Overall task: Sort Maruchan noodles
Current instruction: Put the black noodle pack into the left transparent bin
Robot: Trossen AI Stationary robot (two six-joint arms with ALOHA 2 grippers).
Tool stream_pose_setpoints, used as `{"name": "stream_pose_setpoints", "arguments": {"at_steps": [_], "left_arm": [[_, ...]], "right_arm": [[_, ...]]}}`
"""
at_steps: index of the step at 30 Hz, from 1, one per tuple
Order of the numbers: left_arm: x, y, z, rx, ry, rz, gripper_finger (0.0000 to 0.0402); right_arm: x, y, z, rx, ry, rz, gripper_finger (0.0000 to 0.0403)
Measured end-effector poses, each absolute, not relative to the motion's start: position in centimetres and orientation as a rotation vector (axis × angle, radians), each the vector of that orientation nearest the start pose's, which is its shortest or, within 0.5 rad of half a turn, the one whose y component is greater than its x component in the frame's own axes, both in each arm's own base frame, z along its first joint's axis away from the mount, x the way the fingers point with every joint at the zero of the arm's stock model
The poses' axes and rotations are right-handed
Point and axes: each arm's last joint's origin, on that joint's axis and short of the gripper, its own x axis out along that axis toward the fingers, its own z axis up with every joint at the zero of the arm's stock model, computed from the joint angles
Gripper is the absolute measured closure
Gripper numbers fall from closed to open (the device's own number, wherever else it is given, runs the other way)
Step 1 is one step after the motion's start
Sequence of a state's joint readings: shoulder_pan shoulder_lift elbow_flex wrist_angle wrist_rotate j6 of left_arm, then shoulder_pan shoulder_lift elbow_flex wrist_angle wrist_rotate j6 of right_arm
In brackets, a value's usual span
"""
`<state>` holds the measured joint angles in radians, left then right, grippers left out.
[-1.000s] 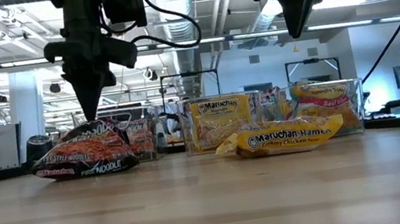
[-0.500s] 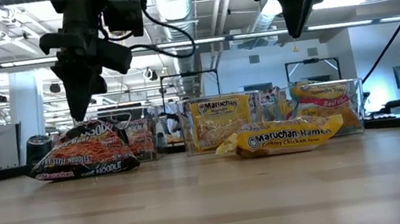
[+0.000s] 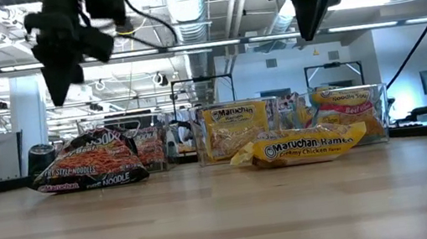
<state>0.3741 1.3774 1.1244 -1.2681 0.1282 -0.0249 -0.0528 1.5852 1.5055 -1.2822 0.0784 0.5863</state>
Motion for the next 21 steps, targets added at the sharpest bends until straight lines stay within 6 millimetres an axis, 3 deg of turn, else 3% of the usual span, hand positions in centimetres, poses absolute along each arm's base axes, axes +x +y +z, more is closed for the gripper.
{"name": "stream_pose_setpoints", "arguments": {"at_steps": [10, 21], "left_arm": [[16.0, 7.8, 31.2, -0.431, 1.184, 0.329, 0.0306], [12.7, 6.6, 32.2, -0.480, 1.221, 0.386, 0.0290]], "right_arm": [[29.3, -1.8, 31.4, 0.475, 1.276, -0.502, 0.0310], [29.3, -1.8, 31.4, 0.474, 1.275, -0.502, 0.0310]]}}
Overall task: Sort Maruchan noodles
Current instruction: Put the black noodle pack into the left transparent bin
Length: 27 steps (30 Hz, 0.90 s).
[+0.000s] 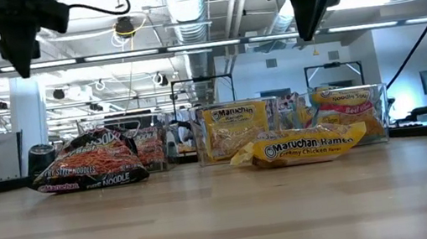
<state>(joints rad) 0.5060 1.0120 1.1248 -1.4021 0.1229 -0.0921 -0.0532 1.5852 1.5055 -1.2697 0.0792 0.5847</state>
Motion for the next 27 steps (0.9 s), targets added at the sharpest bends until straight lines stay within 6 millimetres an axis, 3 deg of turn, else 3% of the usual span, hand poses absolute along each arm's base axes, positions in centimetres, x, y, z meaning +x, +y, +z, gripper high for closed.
{"name": "stream_pose_setpoints", "arguments": {"at_steps": [4, 9, 17, 27], "left_arm": [[12.2, 6.4, 31.9, -0.480, 1.252, 0.397, 0.0272], [12.0, 6.2, 29.6, -0.541, 1.278, 0.392, 0.0248], [12.8, 6.4, 25.7, -0.641, 1.107, 0.380, 0.0258], [13.2, 6.6, 20.9, -0.738, 1.027, 0.449, 0.0262]], "right_arm": [[29.4, -1.8, 31.4, 0.474, 1.272, -0.501, 0.0310], [29.6, -1.8, 31.4, 0.479, 1.245, -0.493, 0.0310], [29.7, -1.8, 31.4, 0.480, 1.243, -0.492, 0.0310], [29.8, -1.8, 31.5, 0.483, 1.226, -0.487, 0.0310]]}}
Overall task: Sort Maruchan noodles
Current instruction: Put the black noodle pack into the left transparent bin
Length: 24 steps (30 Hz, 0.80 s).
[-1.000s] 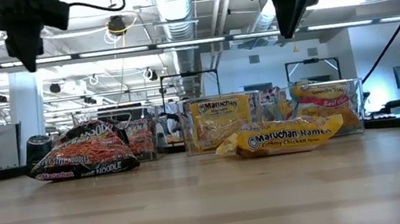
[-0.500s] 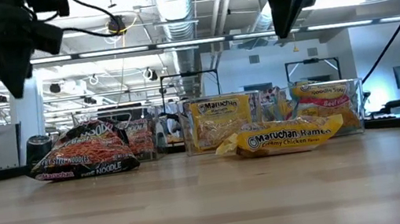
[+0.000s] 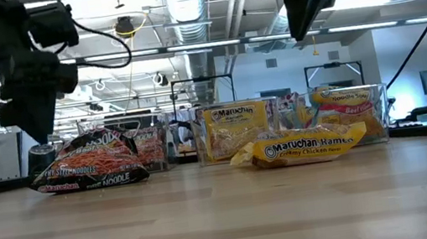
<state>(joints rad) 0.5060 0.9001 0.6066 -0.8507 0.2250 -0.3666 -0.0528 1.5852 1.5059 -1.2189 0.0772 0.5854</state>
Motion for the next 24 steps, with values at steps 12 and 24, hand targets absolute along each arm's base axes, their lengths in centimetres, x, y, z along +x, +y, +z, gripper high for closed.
{"name": "stream_pose_setpoints", "arguments": {"at_steps": [12, 24], "left_arm": [[13.3, 6.8, 18.7, -0.778, 0.960, 0.539, 0.0262], [13.7, 6.7, 16.9, -0.867, 0.864, 0.458, 0.0262]], "right_arm": [[29.9, -1.8, 31.5, 0.485, 1.217, -0.484, 0.0310], [30.0, -1.8, 31.5, 0.479, 1.206, -0.472, 0.0310]]}}
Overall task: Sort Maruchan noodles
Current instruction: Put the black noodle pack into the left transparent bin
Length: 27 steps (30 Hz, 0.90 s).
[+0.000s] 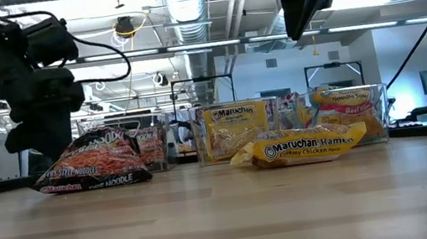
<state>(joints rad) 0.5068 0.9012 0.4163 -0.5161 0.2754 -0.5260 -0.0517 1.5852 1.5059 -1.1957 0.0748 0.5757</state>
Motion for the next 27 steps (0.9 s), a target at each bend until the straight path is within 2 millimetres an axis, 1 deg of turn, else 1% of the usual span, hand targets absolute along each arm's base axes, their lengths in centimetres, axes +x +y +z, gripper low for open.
{"name": "stream_pose_setpoints", "arguments": {"at_steps": [3, 8, 12, 17, 21, 24, 27], "left_arm": [[13.8, 6.7, 16.4, -0.883, 0.825, 0.443, 0.0262], [13.8, 6.6, 15.7, -0.894, 0.809, 0.424, 0.0262], [13.8, 6.7, 15.8, -0.853, 0.806, 0.402, 0.0262], [14.4, 6.8, 16.3, -0.831, 0.741, 0.340, 0.0262], [14.6, 6.9, 16.5, -0.815, 0.709, 0.331, 0.0266], [14.6, 6.9, 16.5, -0.796, 0.708, 0.323, 0.0286], [14.6, 6.9, 16.5, -0.783, 0.709, 0.318, 0.0327]], "right_arm": [[30.1, -1.8, 31.6, 0.480, 1.204, -0.471, 0.0310], [30.1, -1.8, 31.6, 0.480, 1.204, -0.471, 0.0310], [30.1, -1.8, 31.6, 0.480, 1.203, -0.471, 0.0310], [30.1, -1.8, 31.6, 0.482, 1.195, -0.469, 0.0310], [30.3, -1.8, 31.6, 0.483, 1.183, -0.466, 0.0310], [30.3, -1.8, 31.6, 0.484, 1.176, -0.464, 0.0310], [30.3, -1.8, 31.6, 0.485, 1.176, -0.464, 0.0310]]}}
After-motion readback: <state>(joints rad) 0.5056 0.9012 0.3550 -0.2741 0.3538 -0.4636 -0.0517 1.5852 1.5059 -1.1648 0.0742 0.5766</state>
